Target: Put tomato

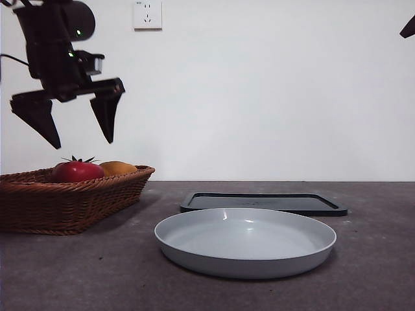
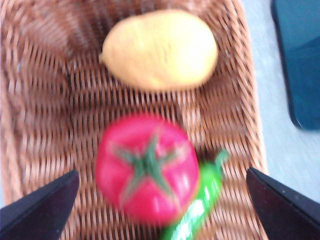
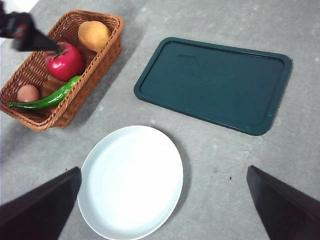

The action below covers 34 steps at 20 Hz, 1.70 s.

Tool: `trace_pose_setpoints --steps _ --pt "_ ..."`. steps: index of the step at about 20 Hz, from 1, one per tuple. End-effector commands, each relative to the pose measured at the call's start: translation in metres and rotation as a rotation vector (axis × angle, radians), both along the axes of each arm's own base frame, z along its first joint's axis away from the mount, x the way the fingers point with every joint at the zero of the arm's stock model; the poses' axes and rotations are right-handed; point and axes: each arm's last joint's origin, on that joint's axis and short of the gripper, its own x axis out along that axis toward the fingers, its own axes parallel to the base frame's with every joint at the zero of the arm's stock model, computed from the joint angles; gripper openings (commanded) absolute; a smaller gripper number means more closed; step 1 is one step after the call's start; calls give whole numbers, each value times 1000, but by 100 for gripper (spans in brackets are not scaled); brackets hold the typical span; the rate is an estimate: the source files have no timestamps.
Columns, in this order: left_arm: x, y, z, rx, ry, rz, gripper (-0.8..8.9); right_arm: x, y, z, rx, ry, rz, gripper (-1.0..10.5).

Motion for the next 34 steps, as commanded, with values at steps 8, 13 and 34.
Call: trace_pose_setpoints --steps 8,13,34 --pt "35 -4 -63 33 98 -18 518 1 1 5 6 -18 7 617" --pt "34 -4 -64 36 109 -22 245 1 1 5 6 -18 7 617" --pt "-112 -215 -33 -48 157 -612 245 0 1 5 2 -17 9 617"
